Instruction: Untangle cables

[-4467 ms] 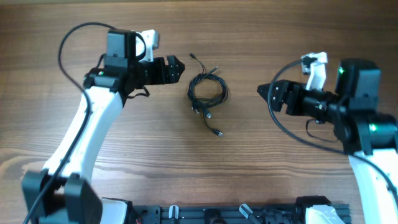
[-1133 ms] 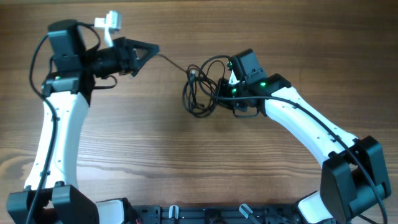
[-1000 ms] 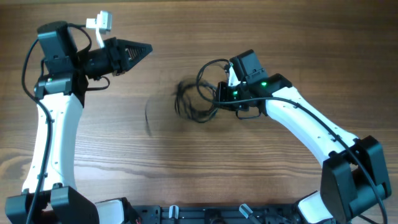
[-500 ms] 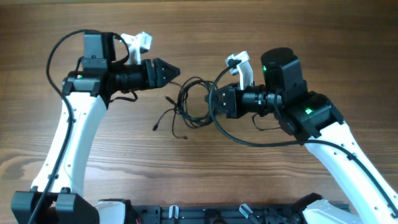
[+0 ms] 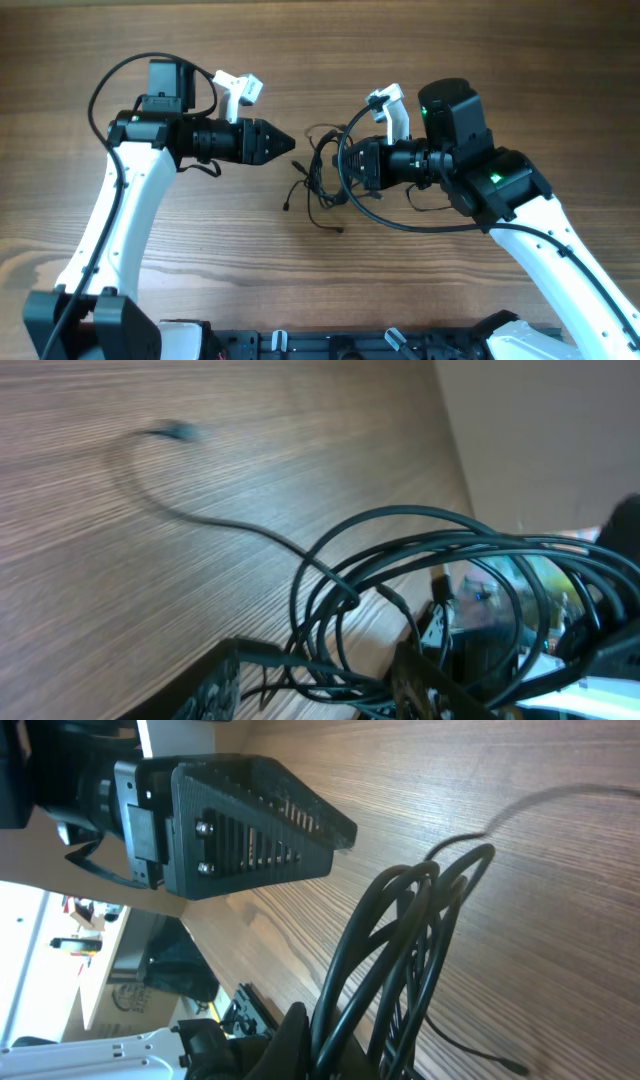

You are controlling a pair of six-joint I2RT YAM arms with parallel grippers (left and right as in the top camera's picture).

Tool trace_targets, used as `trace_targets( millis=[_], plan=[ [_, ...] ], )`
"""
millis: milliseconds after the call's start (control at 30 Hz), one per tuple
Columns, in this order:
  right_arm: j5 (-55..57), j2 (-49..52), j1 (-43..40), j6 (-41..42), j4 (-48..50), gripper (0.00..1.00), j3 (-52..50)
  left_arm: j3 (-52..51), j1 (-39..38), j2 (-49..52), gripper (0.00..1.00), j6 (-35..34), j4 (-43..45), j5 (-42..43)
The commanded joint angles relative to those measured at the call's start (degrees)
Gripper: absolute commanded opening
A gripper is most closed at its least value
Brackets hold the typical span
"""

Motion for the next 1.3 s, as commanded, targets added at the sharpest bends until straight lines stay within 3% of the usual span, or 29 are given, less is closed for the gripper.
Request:
trace_targets(
  millis=[0, 100, 167, 267, 433, 533, 567, 600, 633, 733, 767, 900, 1100, 1233, 1267],
  plan=[
    [0.3, 0.3, 0.2, 0.3, -0.6, 0.04, 0.8, 0.3, -1.6, 1.6, 0.52, 6.1, 1.0, 4.8],
    [0.3, 0.6, 0.2, 0.4, -0.7, 0.04, 0.8, 0.3, -4.2, 1.8, 0.64, 6.0, 3.2, 4.9],
    [0.3, 0.8, 0.2, 0.5, -0.8, 0.04, 0.8, 0.3, -6.3, 1.8, 0.67, 5.8, 4.8, 4.6],
    [0.3, 0.8, 0.2, 1.2, -0.9, 0.04, 0.8, 0.3, -9.3, 2.2, 0.67, 3.1, 8.1, 0.0],
    [0.2, 0.8, 0.2, 1.8, -0.8, 0.04, 0.8, 0.3, -14.5, 4.6, 0.64, -3.7, 14.7, -14.6],
    [0.1, 0.8, 0.2, 1.9, -1.0, 0.04, 0.8, 0.3, -16.2, 5.4, 0.5, -5.0, 19.8, -15.1],
    [0.1, 0.8, 0.2, 1.9, -1.2, 0.04, 0.8, 0.3, -16.5, 5.5, 0.38, -5.6, 21.3, -16.1],
    [0.2, 0.8, 0.2, 2.0, -1.5, 0.04, 0.8, 0.3, -16.6, 5.5, 0.15, -7.8, 22.9, -18.3],
    [0.9, 0.8, 0.2, 2.5, -2.1, 0.04, 0.8, 0.3, -16.6, 5.5, 0.04, -10.2, 23.8, -20.3],
    [12.8, 0.8, 0.2, 10.1, -8.3, 0.04, 0.8, 0.3, -14.7, 5.0, 0.04, -22.0, 26.1, -28.7],
    [21.9, 0.8, 0.2, 16.1, -13.3, 0.04, 0.8, 0.3, -13.2, 4.2, 0.04, -24.9, 26.0, -28.9],
    [33.9, 0.8, 0.2, 20.7, -19.6, 0.04, 0.7, 0.3, -10.2, 1.2, 0.04, -27.4, 24.1, -28.6],
    [28.2, 0.8, 0.2, 11.3, -14.6, 0.04, 0.7, 0.3, -10.0, -3.4, 0.04, -27.2, 18.9, -27.5],
    [22.8, 0.8, 0.2, 10.8, -11.0, 0.04, 0.7, 0.3, -11.1, -3.0, 0.04, -24.4, 14.6, -21.8],
    [22.1, 0.8, 0.1, 11.0, -10.6, 0.04, 0.7, 0.3, -11.3, -2.7, 0.1, -22.5, 13.3, -18.7]
  ],
)
